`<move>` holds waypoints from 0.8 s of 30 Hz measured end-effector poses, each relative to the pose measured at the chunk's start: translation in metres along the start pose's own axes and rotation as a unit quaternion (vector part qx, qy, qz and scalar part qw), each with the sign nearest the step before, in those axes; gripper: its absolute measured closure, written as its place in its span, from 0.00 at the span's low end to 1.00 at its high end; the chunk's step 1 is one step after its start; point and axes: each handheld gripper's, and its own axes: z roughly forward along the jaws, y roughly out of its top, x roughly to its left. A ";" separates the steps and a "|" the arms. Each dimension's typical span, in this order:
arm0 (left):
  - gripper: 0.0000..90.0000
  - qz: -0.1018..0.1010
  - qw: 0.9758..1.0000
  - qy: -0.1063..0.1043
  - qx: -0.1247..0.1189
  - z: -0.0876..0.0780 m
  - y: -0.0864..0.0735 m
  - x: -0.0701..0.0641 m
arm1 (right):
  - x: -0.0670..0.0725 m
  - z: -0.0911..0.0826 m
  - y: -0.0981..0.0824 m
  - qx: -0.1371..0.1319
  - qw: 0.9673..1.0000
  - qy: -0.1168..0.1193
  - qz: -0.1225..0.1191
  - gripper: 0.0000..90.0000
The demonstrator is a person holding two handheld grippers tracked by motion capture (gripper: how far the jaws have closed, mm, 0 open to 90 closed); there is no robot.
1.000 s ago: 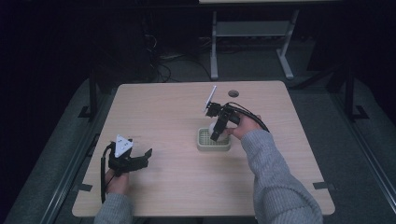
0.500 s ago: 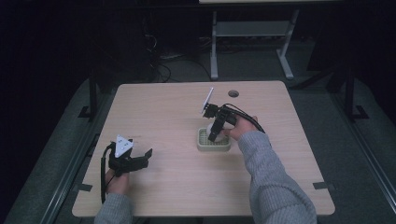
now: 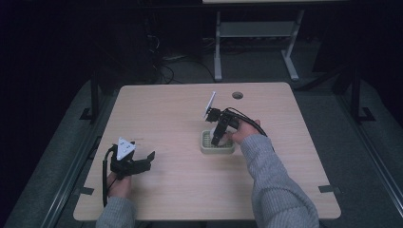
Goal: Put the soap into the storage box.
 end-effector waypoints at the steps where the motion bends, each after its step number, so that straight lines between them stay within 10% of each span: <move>1: 0.16 -0.001 1.000 0.000 -0.001 0.000 0.000 0.000 | 0.000 0.001 0.000 0.000 1.000 -0.002 -0.002 0.26; 24: 0.16 0.000 1.000 0.000 0.000 0.000 0.000 0.001 | 0.000 0.010 0.001 0.008 1.000 -0.005 -0.006 0.26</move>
